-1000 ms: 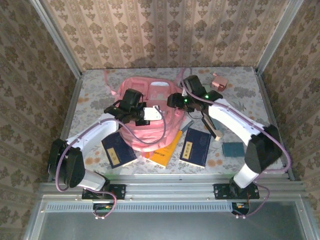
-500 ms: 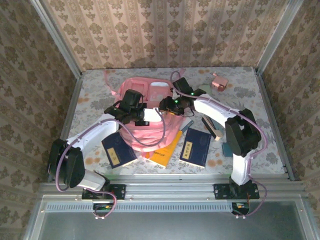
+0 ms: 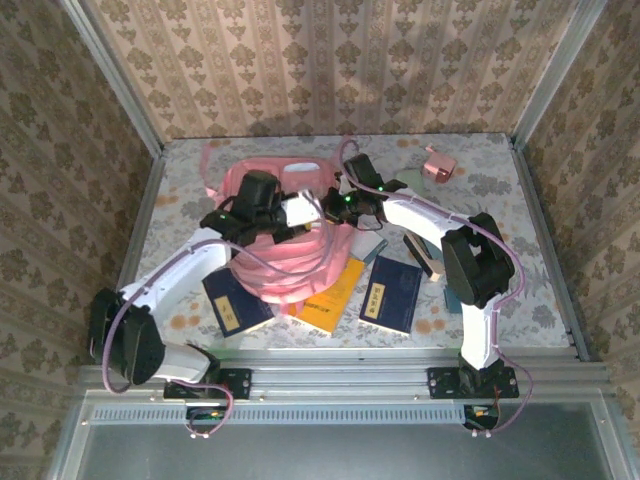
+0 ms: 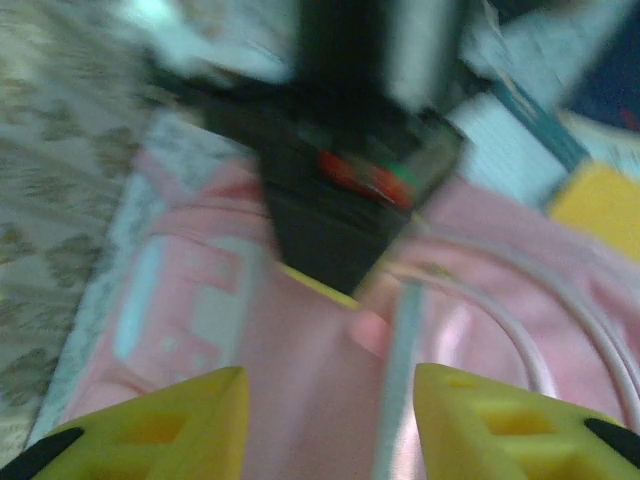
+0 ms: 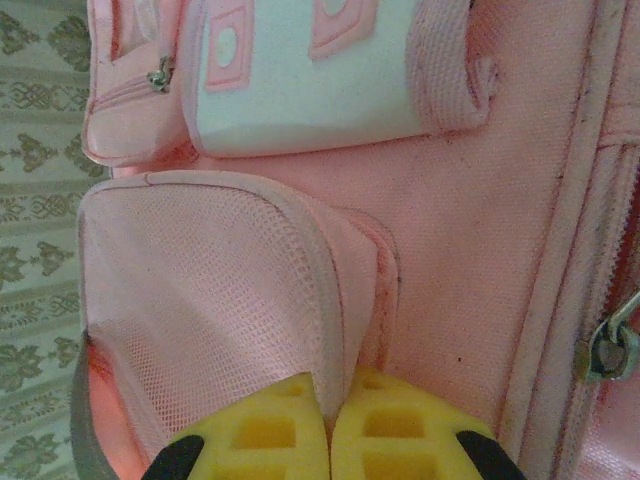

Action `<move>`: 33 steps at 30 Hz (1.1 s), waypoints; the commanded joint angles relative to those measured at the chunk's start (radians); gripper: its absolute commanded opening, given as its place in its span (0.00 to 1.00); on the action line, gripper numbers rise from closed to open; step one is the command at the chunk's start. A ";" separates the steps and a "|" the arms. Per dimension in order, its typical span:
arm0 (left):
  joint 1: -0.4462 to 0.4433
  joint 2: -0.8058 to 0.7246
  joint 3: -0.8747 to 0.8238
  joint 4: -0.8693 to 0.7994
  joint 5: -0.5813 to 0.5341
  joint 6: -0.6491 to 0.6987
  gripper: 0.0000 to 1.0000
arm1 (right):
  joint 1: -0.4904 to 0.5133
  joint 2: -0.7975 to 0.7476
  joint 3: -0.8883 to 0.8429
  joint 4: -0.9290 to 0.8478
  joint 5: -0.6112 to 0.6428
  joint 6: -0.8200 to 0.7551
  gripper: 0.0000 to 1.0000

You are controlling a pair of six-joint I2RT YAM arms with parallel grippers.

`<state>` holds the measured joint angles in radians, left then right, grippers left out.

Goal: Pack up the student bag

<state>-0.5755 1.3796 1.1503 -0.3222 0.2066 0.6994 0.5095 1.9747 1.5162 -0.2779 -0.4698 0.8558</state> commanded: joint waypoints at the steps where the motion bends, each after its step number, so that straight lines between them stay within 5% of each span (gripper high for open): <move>1: 0.017 -0.061 0.149 -0.102 -0.053 -0.337 0.52 | 0.005 -0.052 0.090 0.087 0.029 0.086 0.00; 10: 0.026 -0.168 0.200 -0.260 -0.127 -0.722 0.58 | 0.025 -0.227 0.147 -0.003 0.448 0.245 0.00; 18: 0.004 -0.146 0.209 -0.399 0.029 -0.943 0.57 | 0.117 -0.278 0.192 -0.157 0.807 0.376 0.00; 27: -0.168 -0.126 0.024 -0.400 0.066 -1.053 0.51 | 0.182 -0.154 0.202 -0.295 0.848 0.519 0.00; 33: -0.191 -0.091 -0.107 -0.361 -0.082 -1.122 0.54 | 0.200 -0.139 0.112 -0.213 0.803 0.553 0.00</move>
<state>-0.7780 1.2652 1.0737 -0.6922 0.2184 -0.3504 0.6979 1.8484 1.6363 -0.5980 0.3340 1.3674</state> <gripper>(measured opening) 0.532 0.075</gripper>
